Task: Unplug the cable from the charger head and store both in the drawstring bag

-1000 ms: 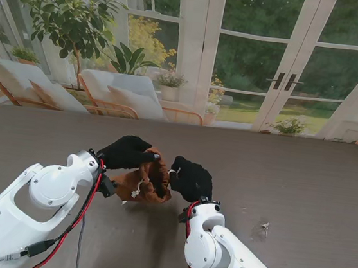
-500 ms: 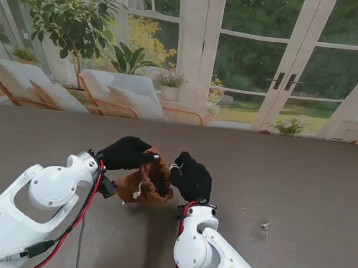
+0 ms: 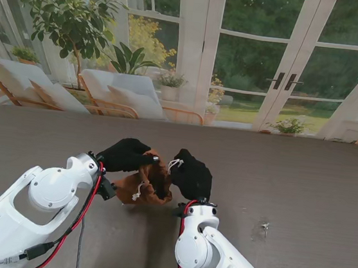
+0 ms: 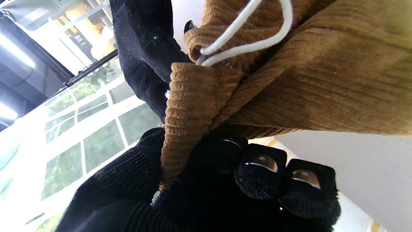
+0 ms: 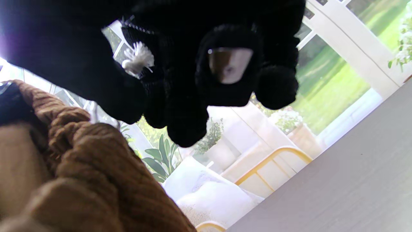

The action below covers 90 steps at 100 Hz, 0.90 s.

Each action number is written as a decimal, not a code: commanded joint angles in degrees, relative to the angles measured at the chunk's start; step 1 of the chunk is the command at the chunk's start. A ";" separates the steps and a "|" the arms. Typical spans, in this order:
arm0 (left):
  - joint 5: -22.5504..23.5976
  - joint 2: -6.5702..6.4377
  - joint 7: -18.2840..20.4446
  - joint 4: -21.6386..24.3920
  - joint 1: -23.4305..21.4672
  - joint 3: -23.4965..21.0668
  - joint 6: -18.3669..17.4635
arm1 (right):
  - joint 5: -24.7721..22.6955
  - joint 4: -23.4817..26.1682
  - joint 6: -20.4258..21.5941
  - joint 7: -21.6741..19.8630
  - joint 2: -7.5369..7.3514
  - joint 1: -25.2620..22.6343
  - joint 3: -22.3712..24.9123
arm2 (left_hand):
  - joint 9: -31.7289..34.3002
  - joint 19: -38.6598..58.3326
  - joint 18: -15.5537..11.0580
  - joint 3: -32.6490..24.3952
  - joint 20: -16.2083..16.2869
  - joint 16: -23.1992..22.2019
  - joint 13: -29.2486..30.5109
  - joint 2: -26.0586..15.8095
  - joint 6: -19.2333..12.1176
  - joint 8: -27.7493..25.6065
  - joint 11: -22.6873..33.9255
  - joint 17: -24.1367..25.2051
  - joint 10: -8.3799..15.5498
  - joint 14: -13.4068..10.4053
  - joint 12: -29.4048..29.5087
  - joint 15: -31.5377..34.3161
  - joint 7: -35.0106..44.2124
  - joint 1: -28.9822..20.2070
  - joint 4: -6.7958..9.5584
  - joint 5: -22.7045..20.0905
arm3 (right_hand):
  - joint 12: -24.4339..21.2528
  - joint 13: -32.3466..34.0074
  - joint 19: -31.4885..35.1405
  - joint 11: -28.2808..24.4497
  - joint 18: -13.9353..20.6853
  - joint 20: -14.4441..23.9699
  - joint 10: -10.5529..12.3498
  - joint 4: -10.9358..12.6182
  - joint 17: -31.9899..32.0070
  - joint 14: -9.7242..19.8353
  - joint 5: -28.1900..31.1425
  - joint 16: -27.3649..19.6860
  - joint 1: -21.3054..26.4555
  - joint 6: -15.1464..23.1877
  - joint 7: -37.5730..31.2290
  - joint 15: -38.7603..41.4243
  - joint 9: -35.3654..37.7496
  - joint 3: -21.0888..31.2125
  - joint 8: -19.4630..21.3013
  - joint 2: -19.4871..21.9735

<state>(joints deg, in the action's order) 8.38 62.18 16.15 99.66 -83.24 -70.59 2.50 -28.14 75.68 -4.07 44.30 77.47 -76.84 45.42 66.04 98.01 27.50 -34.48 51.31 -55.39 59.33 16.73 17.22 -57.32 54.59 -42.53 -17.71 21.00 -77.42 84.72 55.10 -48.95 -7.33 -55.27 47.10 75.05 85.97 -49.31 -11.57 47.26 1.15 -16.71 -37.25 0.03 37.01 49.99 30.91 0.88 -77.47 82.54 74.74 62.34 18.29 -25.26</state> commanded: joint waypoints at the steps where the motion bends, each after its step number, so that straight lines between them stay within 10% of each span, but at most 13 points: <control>1: 0.07 0.17 1.19 0.97 -0.43 -0.40 0.45 | -0.40 0.59 0.05 -2.14 -0.35 -0.20 0.08 | 1.13 1.93 -2.05 -1.54 -0.11 0.61 0.88 -1.85 1.64 0.09 -0.28 -0.93 -0.24 0.65 0.33 0.20 0.36 -1.18 -0.58 -1.13 | -0.54 0.32 1.90 -0.18 -0.35 -1.12 -1.15 -1.22 -24.45 0.94 -2.02 0.04 -0.16 1.90 -1.17 0.66 2.09 -2.06 0.66 1.06; 30: 0.49 0.02 1.61 1.99 -1.25 -1.04 1.61 | -2.18 0.65 0.92 -7.97 -2.70 0.69 1.25 | 0.99 1.85 -2.06 -1.44 -0.12 0.59 0.78 -1.81 1.72 0.13 -0.39 -0.82 -0.27 0.69 0.37 0.11 0.26 -1.39 -0.61 -1.06 | -0.17 0.34 -2.22 1.84 -0.39 0.28 -0.62 -0.35 -17.06 0.46 -4.80 -4.24 -5.29 0.05 8.32 -9.30 -6.32 5.14 -1.77 -11.00; 47: 0.48 0.03 1.59 2.32 -1.47 -1.08 2.14 | -2.50 0.55 2.55 -9.18 -3.24 0.85 1.61 | 0.93 1.84 -2.05 -1.36 -0.11 0.58 0.71 -1.89 1.72 0.14 -0.47 -0.83 -0.36 0.72 0.43 0.05 0.23 -1.37 -0.62 -1.05 | -0.64 0.33 -3.30 2.29 -0.32 0.82 -0.72 1.90 -15.06 0.21 -5.15 -4.90 -7.88 0.40 13.77 -11.96 -8.67 4.93 -0.45 -11.35; 74: 0.54 -0.01 1.72 2.71 -1.71 -1.18 2.56 | 0.36 -0.13 8.43 -10.20 -3.05 0.48 1.71 | 0.92 1.82 -2.04 -1.31 -0.09 0.55 0.71 -1.82 1.65 0.19 -0.47 -0.81 -0.34 0.72 0.49 0.03 0.15 -1.43 -0.65 -1.02 | -1.67 0.12 -2.90 3.45 -3.17 1.87 -3.81 -0.77 -13.30 -3.58 -0.39 -4.48 -4.69 12.57 16.26 -11.82 -8.50 2.86 -3.42 -12.42; 90: 0.66 -0.05 1.82 3.03 -1.93 -1.28 2.93 | -0.10 -0.66 9.94 -10.85 -3.43 0.78 1.74 | 0.90 1.82 -2.04 -1.30 -0.08 0.54 0.68 -1.83 1.70 0.25 -0.47 -0.81 -0.37 0.77 0.51 0.00 0.08 -1.46 -0.65 -1.07 | -1.79 0.04 -2.89 4.13 -3.66 1.86 -3.96 -0.62 -13.25 -3.87 1.35 -4.50 -2.94 12.63 16.31 -11.84 -8.15 2.96 -4.85 -13.99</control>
<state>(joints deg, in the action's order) 9.04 62.05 16.80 101.94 -85.01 -71.68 5.16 -27.55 75.16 5.72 34.78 74.19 -75.99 47.28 66.04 98.01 27.50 -34.48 51.31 -55.39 59.33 16.73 17.27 -57.19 54.20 -42.53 -17.76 21.02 -77.40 84.61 54.76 -48.95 -7.33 -55.27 46.12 74.12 83.44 -46.21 -13.68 47.24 -1.98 -16.21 -37.23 -3.53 38.28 45.68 27.33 12.49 -61.57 70.33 66.40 66.25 14.58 -35.74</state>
